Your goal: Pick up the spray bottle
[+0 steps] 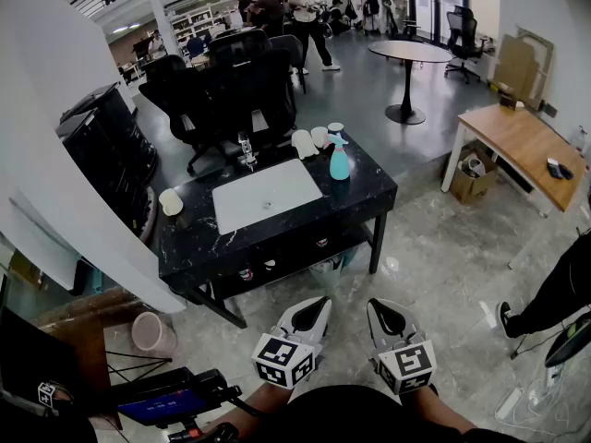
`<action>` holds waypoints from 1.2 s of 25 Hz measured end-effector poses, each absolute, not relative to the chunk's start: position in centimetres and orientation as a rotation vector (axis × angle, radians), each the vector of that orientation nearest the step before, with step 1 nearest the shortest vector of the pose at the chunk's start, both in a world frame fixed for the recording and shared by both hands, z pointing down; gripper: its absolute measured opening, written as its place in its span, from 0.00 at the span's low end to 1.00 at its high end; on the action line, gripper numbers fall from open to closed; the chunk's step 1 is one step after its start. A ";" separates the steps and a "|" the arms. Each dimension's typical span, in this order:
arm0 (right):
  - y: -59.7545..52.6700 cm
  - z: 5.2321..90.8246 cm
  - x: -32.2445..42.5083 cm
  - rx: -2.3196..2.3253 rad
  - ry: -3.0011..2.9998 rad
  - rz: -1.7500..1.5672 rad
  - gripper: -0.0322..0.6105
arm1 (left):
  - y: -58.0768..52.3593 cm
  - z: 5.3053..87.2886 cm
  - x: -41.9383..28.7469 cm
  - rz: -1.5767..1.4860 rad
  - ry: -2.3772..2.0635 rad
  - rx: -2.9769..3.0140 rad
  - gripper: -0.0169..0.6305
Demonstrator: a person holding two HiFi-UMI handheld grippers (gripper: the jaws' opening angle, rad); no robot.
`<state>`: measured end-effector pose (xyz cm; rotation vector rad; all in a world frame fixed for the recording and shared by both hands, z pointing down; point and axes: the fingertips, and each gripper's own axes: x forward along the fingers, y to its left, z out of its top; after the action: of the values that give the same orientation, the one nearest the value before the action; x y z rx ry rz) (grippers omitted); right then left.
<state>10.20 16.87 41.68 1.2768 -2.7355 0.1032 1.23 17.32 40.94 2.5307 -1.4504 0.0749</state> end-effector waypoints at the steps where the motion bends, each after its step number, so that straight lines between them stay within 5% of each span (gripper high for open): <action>1: 16.8 41.7 10.3 1.273 -2.737 0.104 0.09 | 17.2 41.0 1.4 0.077 -1.448 2.531 0.03; 30: 7.7 45.7 15.1 1.143 -2.756 0.251 0.09 | 7.0 44.7 7.4 0.199 -1.576 2.417 0.03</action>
<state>15.07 7.75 45.72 1.1430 -2.7559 0.2511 7.45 7.02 44.72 2.4174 -1.5761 0.1991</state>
